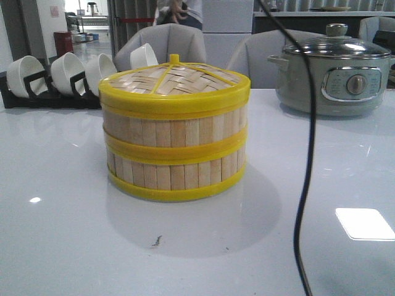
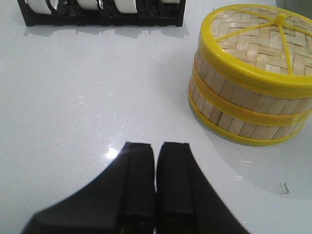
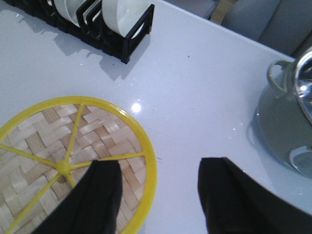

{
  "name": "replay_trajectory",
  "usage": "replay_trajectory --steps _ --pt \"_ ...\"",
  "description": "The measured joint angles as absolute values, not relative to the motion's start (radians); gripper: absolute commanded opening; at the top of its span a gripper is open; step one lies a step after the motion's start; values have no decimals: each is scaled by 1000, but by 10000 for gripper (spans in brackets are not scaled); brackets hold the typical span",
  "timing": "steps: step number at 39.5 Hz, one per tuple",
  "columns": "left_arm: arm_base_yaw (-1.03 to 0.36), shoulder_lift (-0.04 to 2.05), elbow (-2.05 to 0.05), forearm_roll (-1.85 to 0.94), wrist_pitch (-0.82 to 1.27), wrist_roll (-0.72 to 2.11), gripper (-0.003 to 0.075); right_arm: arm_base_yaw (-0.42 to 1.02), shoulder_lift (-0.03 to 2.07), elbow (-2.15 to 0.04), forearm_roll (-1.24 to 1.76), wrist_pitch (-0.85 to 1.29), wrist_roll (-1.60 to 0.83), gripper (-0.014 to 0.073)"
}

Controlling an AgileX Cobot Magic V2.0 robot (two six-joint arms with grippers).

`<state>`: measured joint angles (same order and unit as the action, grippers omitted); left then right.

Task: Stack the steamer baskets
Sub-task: 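Release the lid and withdraw the right gripper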

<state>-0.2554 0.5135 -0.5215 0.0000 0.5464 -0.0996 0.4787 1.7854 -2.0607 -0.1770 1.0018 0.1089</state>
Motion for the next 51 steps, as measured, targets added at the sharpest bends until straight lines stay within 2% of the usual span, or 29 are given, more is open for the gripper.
replay_trajectory --steps 10,21,31,41,51 --pt "-255 514 -522 0 546 -100 87 357 1438 -1612 -177 807 111 465" --pt "-255 513 -522 0 546 -100 87 139 1014 -1125 -177 579 113 465" --pt "-255 513 -522 0 546 -100 87 -37 582 -731 -173 522 115 465" --pt "-255 513 -522 0 546 -100 87 -58 290 -485 -169 520 115 465" --pt "-255 513 -522 0 546 -100 87 -58 85 -324 -166 514 117 465"
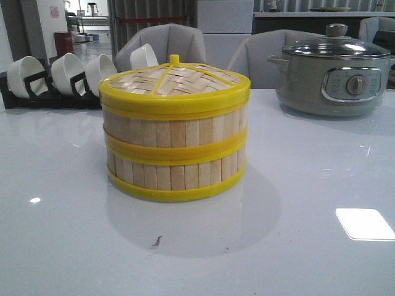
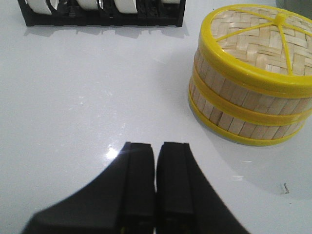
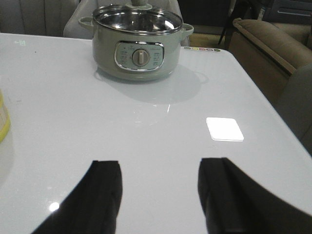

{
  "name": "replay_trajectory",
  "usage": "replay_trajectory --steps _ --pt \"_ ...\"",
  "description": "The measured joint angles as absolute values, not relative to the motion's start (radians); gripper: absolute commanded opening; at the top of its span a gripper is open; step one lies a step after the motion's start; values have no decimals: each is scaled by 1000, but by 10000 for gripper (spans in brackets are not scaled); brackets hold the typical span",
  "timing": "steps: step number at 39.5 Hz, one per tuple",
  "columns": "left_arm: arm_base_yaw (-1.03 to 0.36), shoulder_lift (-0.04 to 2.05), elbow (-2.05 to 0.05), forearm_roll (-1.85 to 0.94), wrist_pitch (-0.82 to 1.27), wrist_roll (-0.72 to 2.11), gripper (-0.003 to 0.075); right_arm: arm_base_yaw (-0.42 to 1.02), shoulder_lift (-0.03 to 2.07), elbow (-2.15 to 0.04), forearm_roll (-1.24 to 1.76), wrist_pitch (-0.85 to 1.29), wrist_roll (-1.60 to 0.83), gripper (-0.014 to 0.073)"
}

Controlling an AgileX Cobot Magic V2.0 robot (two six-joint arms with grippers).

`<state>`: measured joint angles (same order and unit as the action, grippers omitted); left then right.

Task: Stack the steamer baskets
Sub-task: 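Release the lid and withdraw the right gripper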

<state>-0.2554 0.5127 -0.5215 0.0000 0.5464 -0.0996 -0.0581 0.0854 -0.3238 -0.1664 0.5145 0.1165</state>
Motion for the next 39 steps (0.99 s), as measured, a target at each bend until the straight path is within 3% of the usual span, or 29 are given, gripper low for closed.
replay_trajectory --steps 7,11,14,17,39 --pt "-255 513 -522 0 546 -100 87 -58 43 -297 -165 474 117 437" --pt "-255 513 -522 0 546 -100 87 -58 41 -297 -165 467 117 254" --pt "-255 513 -522 0 546 -100 87 -58 41 -297 -165 466 117 6" --pt "-255 513 -522 0 546 -100 87 -58 41 -296 -165 466 117 70" --pt "-255 513 -522 0 546 -100 87 -58 41 -296 -165 466 117 69"
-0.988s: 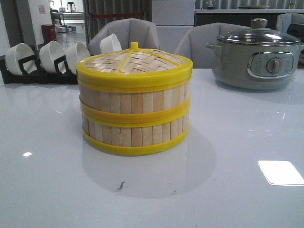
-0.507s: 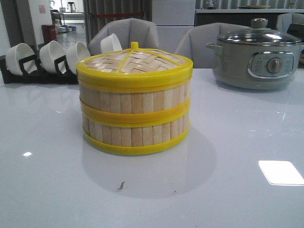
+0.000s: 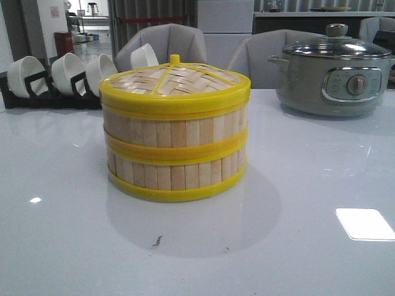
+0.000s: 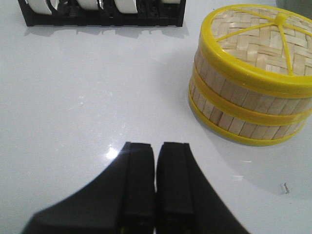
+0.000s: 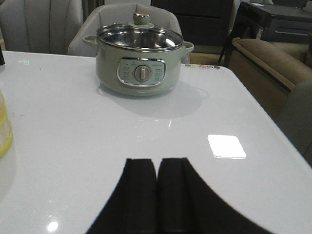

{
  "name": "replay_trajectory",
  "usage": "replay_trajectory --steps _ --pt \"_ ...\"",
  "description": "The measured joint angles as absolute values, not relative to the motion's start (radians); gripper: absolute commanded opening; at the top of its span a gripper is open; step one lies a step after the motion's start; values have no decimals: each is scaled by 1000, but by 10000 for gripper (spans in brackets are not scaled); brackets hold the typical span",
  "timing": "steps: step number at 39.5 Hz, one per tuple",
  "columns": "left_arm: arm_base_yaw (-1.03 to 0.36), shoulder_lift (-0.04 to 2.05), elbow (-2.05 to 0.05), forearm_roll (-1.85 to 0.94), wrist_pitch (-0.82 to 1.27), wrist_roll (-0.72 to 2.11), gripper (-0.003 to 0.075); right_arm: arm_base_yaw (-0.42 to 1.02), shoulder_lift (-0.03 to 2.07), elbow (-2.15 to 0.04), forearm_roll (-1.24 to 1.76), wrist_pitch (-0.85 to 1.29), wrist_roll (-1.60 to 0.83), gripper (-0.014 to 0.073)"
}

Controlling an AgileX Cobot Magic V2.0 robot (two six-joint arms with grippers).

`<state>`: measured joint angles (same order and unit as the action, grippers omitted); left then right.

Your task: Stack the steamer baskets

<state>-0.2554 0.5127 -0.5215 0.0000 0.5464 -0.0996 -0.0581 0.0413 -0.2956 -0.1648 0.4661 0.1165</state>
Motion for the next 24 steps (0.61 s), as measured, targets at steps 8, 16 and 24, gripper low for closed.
replay_trajectory --steps 8,16,24 --pt "-255 513 -522 0 546 -100 87 -58 41 -296 -165 466 117 69" --pt "-255 513 -522 0 546 -100 87 -58 41 -296 -165 466 117 69" --pt "-255 513 -522 18 546 -100 87 -58 41 -296 -165 466 117 69"
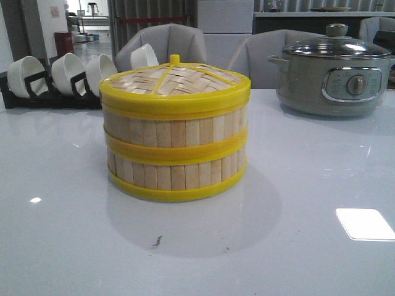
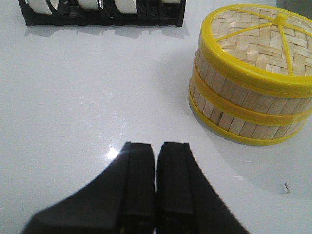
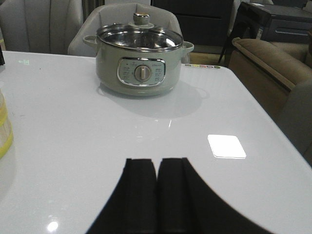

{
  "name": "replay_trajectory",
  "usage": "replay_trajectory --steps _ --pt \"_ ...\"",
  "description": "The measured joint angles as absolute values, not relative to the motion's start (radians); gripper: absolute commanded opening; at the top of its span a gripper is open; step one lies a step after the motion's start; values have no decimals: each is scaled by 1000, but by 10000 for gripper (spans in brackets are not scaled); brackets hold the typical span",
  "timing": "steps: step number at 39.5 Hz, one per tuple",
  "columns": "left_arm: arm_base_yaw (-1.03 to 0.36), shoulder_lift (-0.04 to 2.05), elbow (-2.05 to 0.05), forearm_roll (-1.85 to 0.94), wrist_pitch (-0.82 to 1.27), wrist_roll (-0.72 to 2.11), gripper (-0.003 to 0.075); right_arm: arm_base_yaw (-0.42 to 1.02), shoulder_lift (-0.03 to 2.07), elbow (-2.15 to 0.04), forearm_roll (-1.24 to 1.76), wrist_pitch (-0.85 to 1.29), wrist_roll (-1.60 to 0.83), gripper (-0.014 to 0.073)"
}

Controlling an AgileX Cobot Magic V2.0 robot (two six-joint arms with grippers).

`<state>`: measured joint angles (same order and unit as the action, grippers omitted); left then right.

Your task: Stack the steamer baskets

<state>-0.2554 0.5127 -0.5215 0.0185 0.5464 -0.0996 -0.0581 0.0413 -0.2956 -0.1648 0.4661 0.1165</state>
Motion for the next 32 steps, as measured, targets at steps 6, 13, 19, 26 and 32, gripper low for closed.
replay_trajectory --steps 6,13,19,26,32 --pt "-249 467 -520 40 526 -100 87 -58 41 -296 -165 466 117 69" --pt "-208 354 -474 60 386 -100 87 -58 41 -296 -165 466 117 69" --pt "-152 236 -347 63 222 -100 87 -58 41 -296 -165 466 117 69" --pt "-124 116 -202 63 178 -100 87 -58 41 -296 -165 466 117 69" --pt "-101 32 -92 63 166 -100 87 -58 41 -296 -165 466 117 69"
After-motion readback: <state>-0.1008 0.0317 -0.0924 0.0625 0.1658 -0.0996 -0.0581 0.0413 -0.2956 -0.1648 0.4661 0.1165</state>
